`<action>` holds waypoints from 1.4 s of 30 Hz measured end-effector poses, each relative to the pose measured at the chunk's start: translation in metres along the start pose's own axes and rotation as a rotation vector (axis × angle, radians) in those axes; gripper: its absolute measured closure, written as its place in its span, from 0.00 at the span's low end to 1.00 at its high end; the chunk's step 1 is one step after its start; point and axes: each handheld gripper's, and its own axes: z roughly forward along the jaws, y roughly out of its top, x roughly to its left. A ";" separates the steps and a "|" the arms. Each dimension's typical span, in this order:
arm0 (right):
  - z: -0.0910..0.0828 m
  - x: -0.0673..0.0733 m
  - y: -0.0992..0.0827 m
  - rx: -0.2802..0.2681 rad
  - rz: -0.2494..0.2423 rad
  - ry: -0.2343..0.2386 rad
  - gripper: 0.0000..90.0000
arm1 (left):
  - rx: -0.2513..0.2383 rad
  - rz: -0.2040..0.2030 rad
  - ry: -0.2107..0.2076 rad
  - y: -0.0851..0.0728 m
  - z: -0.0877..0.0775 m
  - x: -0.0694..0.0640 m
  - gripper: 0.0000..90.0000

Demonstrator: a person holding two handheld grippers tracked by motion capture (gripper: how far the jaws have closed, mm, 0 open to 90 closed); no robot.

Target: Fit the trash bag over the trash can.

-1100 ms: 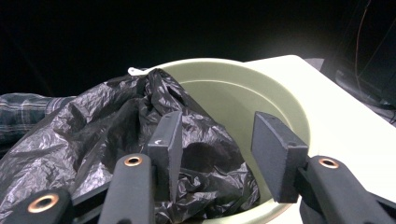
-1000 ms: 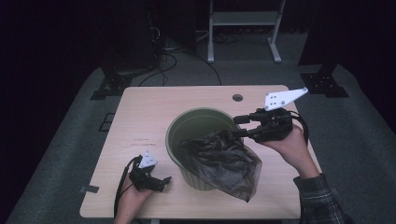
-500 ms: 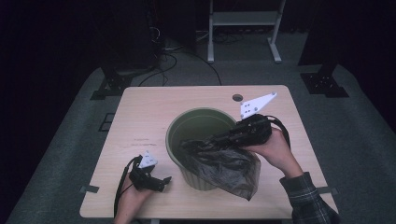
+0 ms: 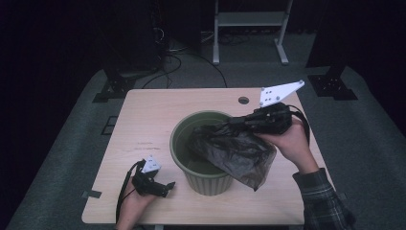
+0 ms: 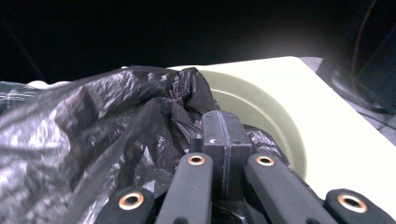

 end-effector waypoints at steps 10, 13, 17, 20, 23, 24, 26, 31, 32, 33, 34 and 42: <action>-0.018 -0.021 -0.028 0.048 0.022 -0.091 1.00 | 0.000 -0.002 0.003 0.000 0.000 0.000 0.00; -0.013 -0.033 -0.045 0.042 0.050 -0.106 1.00 | -0.010 -0.001 -0.003 0.000 -0.001 0.001 0.00; 0.001 -0.037 -0.046 0.001 0.050 -0.073 1.00 | -0.039 0.014 0.005 0.004 -0.011 0.001 0.00; 0.015 -0.035 -0.041 -0.006 0.031 -0.055 1.00 | -0.072 0.025 0.006 0.007 -0.022 0.003 0.00; 0.024 -0.034 -0.037 -0.007 0.020 -0.044 1.00 | -0.093 0.033 0.006 0.009 -0.030 0.004 0.00; 0.033 -0.032 -0.032 -0.008 0.014 -0.025 1.00 | -0.117 0.031 0.000 0.010 -0.038 0.006 0.00; 0.036 -0.031 -0.030 -0.005 0.010 -0.023 1.00 | -0.121 0.033 -0.002 0.011 -0.043 0.007 0.00; 0.057 -0.026 -0.023 0.017 -0.012 0.013 1.00 | -0.171 0.026 -0.056 0.014 -0.067 0.015 0.00; 0.060 -0.025 -0.022 0.020 -0.013 0.014 1.00 | -0.176 0.024 -0.067 0.015 -0.071 0.016 0.00; 0.060 -0.025 -0.022 0.020 -0.013 0.014 1.00 | -0.176 0.024 -0.067 0.015 -0.071 0.016 0.00; 0.062 -0.025 -0.022 0.023 -0.011 0.017 1.00 | -0.191 0.023 -0.081 0.017 -0.076 0.017 0.00; 0.069 -0.024 -0.019 0.028 -0.002 0.036 1.00 | -0.226 0.086 -0.197 0.041 -0.104 0.007 0.00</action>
